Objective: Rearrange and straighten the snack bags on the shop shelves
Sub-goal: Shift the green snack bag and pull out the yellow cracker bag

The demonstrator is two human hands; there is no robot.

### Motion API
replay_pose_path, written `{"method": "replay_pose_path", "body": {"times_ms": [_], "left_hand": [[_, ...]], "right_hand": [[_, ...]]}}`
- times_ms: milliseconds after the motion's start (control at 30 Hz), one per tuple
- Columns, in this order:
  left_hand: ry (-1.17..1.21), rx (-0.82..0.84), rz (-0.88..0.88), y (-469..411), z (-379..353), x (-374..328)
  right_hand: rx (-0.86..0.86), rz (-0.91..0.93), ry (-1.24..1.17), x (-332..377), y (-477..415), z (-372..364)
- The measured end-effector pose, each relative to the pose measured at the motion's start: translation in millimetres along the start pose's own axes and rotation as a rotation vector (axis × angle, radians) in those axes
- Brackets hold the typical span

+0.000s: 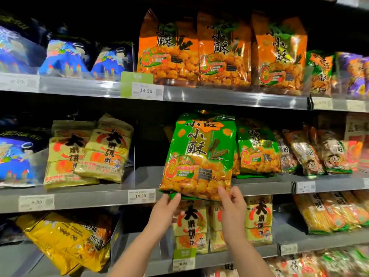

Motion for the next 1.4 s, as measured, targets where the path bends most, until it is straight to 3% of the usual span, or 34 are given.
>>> {"method": "replay_pose_path", "body": {"times_ms": [233, 433, 633, 933, 1200, 1400], "left_hand": [[-0.075, 0.049, -0.049, -13, -17, -9], [-0.082, 0.075, -0.078, -17, -42, -19], [-0.252, 0.076, -0.119, -17, -64, -24], [-0.391, -0.222, -0.221, -16, -62, -37], [-0.376, -0.533, -0.282, -64, -22, -51], [-0.311, -0.309, -0.069, -115, -12, -55]], "right_hand": [[-0.074, 0.09, 0.009, 7, -13, 10], [-0.153, 0.095, 0.023, 7, -17, 32], [-0.169, 0.044, -0.069, 9, -42, 59], [-0.125, 0.024, -0.078, 3, -63, 74], [-0.217, 0.05, -0.039, -1, -62, 60], [-0.31, 0.052, -0.079, 1, -53, 33]]}}
Point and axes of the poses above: each hand's wrist, its own y-axis away from the middle knuckle, its own z-axis out of the back of the hand, x = y × z, the point moved 2 cm from there along -y, towards the middle knuckle, and after that the axes turned 5 degrees about x, right-handed, at the moved point
